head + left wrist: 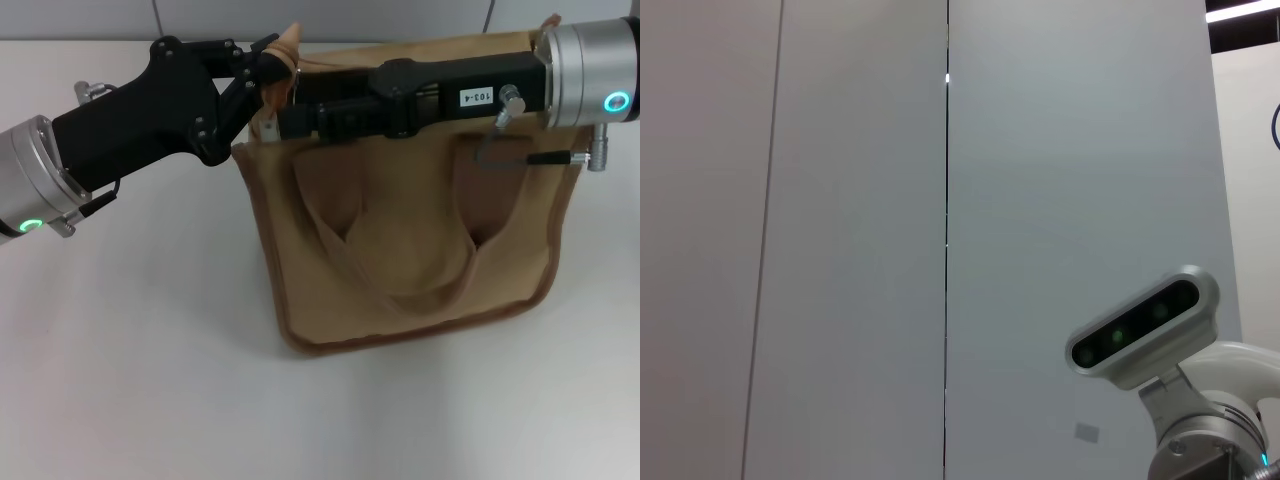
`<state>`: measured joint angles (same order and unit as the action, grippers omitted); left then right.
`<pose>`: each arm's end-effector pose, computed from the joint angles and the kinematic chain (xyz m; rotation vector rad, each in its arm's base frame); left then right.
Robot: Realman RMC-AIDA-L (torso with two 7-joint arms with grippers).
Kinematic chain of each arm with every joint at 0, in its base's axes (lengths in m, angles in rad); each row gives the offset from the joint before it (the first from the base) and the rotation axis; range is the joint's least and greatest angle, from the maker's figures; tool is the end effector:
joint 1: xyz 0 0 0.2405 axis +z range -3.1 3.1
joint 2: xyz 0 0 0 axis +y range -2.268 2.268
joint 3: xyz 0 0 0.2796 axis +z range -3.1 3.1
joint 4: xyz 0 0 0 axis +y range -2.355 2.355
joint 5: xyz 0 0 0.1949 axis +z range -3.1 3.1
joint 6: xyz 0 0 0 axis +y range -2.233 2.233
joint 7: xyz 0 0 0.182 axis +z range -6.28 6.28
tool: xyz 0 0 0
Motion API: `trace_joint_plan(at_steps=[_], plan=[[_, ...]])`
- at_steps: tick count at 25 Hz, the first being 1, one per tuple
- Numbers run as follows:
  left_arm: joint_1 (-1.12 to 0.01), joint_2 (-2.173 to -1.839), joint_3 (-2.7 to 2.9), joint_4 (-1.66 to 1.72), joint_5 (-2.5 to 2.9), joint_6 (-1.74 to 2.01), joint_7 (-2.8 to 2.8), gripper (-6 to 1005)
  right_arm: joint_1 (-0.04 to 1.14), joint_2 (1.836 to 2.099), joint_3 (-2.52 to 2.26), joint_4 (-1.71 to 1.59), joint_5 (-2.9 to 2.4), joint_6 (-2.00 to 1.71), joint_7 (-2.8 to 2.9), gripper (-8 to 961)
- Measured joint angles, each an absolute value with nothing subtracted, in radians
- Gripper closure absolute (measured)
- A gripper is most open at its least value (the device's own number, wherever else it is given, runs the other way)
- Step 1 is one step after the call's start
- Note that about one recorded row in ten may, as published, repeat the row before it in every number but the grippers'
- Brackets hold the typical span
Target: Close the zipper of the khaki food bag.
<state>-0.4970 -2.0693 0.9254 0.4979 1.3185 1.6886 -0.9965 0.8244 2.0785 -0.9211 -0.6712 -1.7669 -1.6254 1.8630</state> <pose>-0.1923 0.3354 -0.0138 -2.4180 -0.1588 -1.3288 0.1053 0.3750 -0.0544 2.7886 -0.7402 -0.8944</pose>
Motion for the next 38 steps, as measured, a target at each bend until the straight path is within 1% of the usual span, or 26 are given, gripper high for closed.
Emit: trace_joint_plan(at_steps=[13, 22, 27, 38], plan=[[-0.498, -2.069, 0.923, 0.498, 1.313, 1.689, -0.999, 947, 0.822, 2.079, -0.926, -0.676, -1.762, -1.634, 1.851, 197], [-0.495, -2.068, 0.918, 0.497, 1.313, 1.694, -1.000, 944, 0.817, 2.079, -0.925, -0.677, -1.766, -1.634, 1.850, 410], [-0.496, -2.069, 0.924, 0.498, 1.314, 1.697, -1.000, 943, 0.815, 2.079, -0.925, -0.677, -1.765, -1.629, 1.850, 472], [-0.495, -2.069, 0.925, 0.497, 1.318, 1.705, -1.000, 940, 0.814, 2.079, -0.925, -0.669, -1.763, -1.604, 1.855, 566]])
